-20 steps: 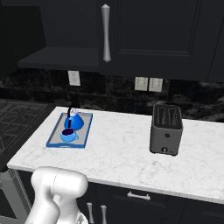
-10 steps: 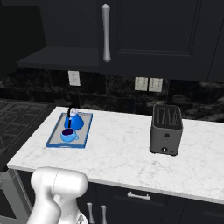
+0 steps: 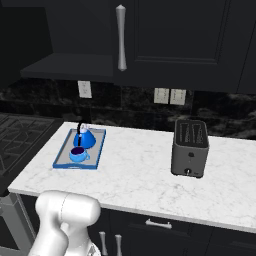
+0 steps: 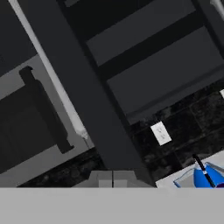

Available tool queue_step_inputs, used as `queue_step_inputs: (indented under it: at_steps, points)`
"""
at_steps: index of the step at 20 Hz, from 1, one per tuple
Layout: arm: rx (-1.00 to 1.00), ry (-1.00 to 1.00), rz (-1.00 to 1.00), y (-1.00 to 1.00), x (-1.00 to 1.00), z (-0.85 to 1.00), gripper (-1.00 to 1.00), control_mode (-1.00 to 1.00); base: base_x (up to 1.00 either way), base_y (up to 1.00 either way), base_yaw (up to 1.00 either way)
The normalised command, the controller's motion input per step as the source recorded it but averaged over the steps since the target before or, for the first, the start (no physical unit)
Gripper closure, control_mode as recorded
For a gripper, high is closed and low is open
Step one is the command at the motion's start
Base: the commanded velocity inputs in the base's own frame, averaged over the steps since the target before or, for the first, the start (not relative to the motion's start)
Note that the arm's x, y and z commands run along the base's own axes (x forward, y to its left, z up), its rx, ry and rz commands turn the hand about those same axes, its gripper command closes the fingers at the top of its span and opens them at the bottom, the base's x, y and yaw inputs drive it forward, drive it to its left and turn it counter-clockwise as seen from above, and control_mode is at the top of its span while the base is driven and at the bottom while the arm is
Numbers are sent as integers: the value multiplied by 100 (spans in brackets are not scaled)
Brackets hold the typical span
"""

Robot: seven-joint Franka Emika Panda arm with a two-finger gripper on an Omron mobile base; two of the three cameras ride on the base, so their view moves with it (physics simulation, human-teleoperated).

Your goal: Pick the kettle from the counter and place it on the tray. Then pick the mug from the cabinet and place it on the tray. Then close the cabinet doors.

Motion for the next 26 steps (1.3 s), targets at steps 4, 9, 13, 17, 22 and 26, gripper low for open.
queue_step_inputs:
  at_steps: [4, 9, 13, 17, 22, 26]
  points:
    - [0, -12, -29, 74, 5, -1, 100, -100, 0, 0, 0]
    - [0, -5, -36, 78, 53, -17, 100, -100, 0, 0, 0]
    - [0, -4, -39, 75, 68, -23, 100, -100, 0, 0, 0]
    - [0, 0, -37, 77, 82, -30, 100, -100, 0, 0, 0]
    - [0, 0, -25, 18, 81, -7, 100, -100, 0, 0, 0]
    - [-1, 0, -17, 1, 94, -3, 100, -100, 0, 0, 0]
